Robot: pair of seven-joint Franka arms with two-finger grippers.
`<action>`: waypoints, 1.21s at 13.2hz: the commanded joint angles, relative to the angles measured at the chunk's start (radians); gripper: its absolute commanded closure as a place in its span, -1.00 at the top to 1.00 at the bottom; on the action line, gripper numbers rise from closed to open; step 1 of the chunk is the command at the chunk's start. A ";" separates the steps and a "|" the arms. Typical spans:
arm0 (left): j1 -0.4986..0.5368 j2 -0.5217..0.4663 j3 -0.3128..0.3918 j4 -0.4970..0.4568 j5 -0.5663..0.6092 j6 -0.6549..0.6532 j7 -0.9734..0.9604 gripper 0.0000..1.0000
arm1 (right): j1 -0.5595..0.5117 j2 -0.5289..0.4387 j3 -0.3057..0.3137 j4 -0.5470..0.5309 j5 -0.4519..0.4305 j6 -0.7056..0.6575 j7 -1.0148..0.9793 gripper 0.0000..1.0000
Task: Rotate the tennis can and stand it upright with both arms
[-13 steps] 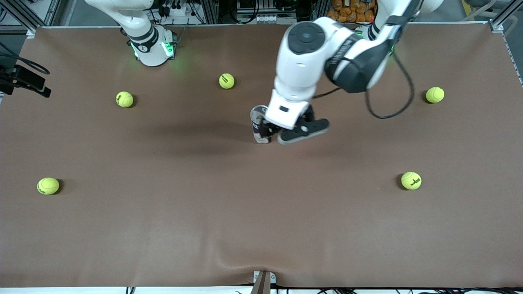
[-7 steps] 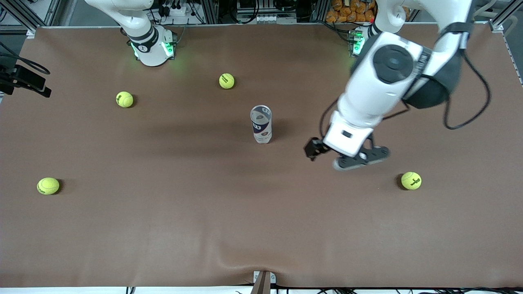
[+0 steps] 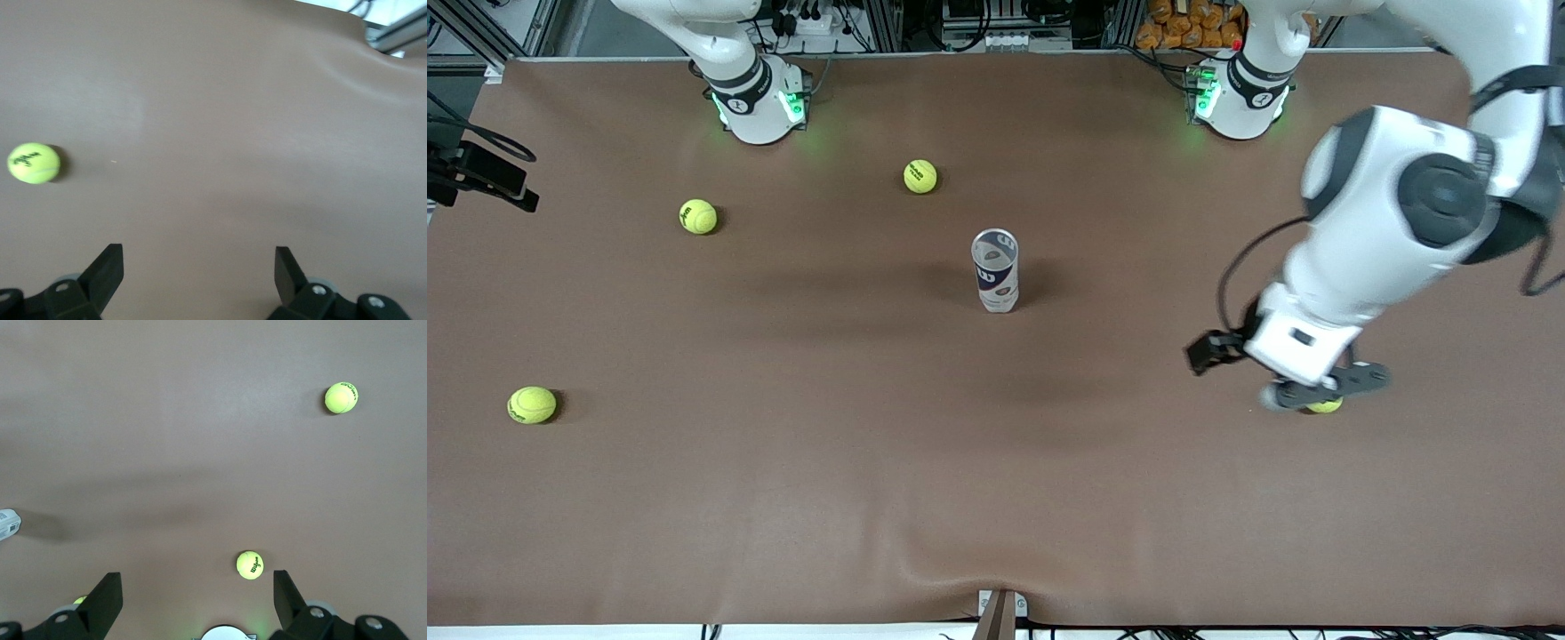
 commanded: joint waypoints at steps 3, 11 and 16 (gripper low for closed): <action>0.070 -0.111 -0.006 -0.015 -0.001 -0.109 0.073 1.00 | -0.018 -0.004 0.013 0.009 0.010 -0.009 -0.001 1.00; 0.057 -0.512 0.086 -0.331 -0.073 -0.206 0.143 1.00 | -0.018 -0.004 0.013 0.009 0.010 -0.009 -0.001 1.00; 0.062 -0.508 0.126 -0.359 -0.075 -0.164 0.233 1.00 | -0.018 -0.004 0.013 0.009 0.010 -0.009 -0.001 1.00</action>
